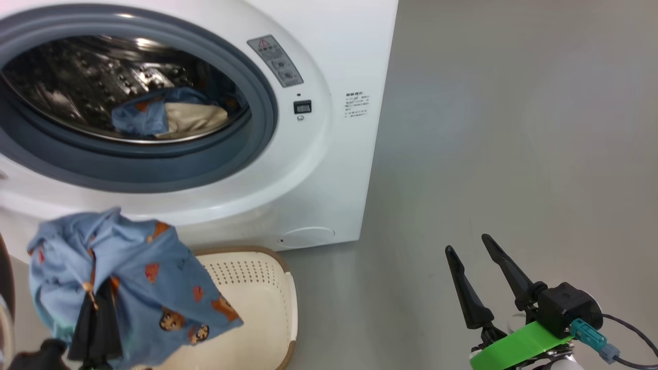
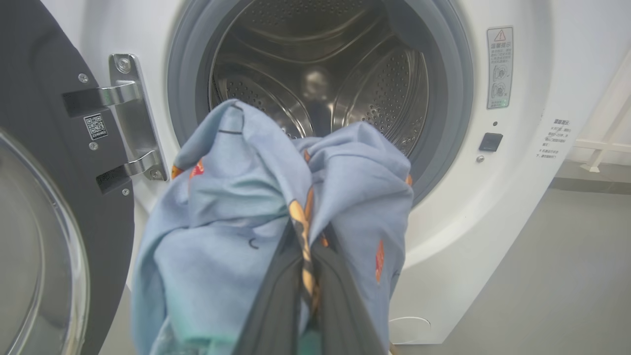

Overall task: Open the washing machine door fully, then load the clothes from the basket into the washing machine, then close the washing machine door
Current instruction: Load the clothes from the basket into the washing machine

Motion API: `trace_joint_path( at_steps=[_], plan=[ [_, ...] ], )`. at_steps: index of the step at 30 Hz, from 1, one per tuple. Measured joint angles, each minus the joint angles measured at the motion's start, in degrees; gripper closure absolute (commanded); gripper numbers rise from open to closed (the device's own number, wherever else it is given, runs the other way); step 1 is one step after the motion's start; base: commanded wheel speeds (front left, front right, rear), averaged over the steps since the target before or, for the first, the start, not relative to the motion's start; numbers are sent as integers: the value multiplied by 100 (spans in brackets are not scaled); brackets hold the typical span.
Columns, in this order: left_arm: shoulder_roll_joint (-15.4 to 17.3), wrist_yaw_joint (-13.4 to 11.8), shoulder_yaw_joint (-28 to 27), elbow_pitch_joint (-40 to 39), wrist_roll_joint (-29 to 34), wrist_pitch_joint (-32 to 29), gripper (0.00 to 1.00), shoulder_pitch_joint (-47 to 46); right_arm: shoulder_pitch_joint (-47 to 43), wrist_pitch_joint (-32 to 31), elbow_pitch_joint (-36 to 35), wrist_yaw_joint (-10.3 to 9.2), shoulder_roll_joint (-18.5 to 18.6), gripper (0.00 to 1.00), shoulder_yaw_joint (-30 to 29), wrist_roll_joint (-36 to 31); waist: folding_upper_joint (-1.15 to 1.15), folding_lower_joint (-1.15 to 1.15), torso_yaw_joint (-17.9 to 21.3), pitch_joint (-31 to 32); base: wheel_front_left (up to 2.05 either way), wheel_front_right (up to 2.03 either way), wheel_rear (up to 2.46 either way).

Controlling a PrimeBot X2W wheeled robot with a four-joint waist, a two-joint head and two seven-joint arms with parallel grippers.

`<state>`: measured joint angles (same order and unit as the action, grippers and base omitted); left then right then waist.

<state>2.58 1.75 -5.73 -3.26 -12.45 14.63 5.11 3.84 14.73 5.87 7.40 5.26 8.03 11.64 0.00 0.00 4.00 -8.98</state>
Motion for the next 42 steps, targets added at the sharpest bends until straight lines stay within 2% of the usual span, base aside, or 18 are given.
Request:
trace_joint_path(
  at_steps=[10,17,33,42],
  plan=[
    [-41,62,5,644,-97,0,100,-1068,166,0,-3,0,-13,0,-2,-10,0,0,19,-481,0,0,0],
    [15,241,21,1344,120,1,100,-2137,454,0,-35,0,-20,0,74,-18,0,0,75,-864,0,0,0],
    [768,358,38,3217,447,1,100,-4452,728,0,-23,0,-97,0,226,-16,0,0,562,-1466,0,0,0],
    [1004,414,216,3994,475,-167,100,-5743,842,0,-24,0,-146,0,231,3,0,0,744,-1936,0,0,0]
  ],
)
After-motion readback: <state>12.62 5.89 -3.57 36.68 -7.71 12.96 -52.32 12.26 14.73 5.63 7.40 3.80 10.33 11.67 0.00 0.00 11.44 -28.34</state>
